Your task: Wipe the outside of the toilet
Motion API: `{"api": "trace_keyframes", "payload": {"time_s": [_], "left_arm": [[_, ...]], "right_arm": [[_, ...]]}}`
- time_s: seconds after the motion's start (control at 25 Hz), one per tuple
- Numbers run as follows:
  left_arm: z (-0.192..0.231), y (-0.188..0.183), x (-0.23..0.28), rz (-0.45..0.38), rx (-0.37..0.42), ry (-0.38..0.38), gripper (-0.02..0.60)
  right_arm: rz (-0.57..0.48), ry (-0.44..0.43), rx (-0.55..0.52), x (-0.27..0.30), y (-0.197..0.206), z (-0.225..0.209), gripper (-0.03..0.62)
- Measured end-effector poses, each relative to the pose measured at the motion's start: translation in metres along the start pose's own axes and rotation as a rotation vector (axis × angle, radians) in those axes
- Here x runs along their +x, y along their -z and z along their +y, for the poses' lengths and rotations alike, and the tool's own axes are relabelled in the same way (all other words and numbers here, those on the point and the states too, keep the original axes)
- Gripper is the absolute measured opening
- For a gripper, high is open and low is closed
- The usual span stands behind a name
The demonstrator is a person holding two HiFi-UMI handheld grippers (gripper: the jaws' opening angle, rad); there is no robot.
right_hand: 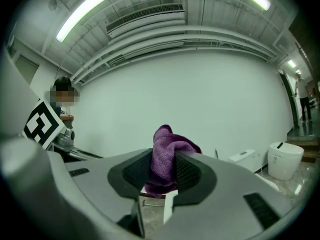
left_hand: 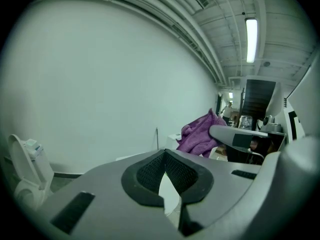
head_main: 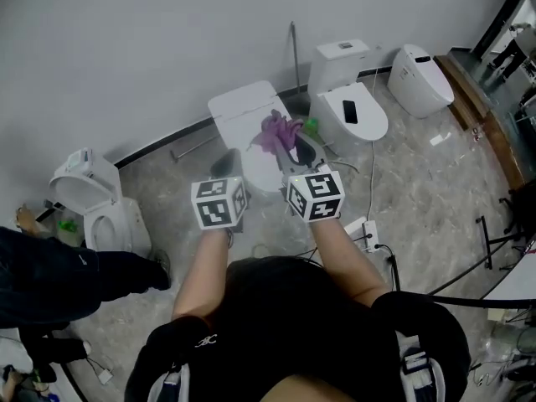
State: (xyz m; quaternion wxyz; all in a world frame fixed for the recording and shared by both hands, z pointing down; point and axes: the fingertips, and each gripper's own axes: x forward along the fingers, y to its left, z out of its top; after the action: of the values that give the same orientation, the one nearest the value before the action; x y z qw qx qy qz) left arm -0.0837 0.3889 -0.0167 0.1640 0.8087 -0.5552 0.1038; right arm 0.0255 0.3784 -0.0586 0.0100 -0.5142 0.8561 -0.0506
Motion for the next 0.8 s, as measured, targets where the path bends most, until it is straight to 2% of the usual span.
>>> {"api": "trace_keyframes", "payload": {"time_s": [0.32,0.8], "left_arm": [[0.054,-0.007,0.041,0.007,-0.041,0.018,0.009],[0.091,0.009,0.065,0.043,-0.099,-0.017,0.009]], "right_arm": [[0.038,0.011,-0.011,0.07,0.014,0.004,0.107],[0.096,-0.057,0.002,0.117,0.037,0.011,0.107]]}}
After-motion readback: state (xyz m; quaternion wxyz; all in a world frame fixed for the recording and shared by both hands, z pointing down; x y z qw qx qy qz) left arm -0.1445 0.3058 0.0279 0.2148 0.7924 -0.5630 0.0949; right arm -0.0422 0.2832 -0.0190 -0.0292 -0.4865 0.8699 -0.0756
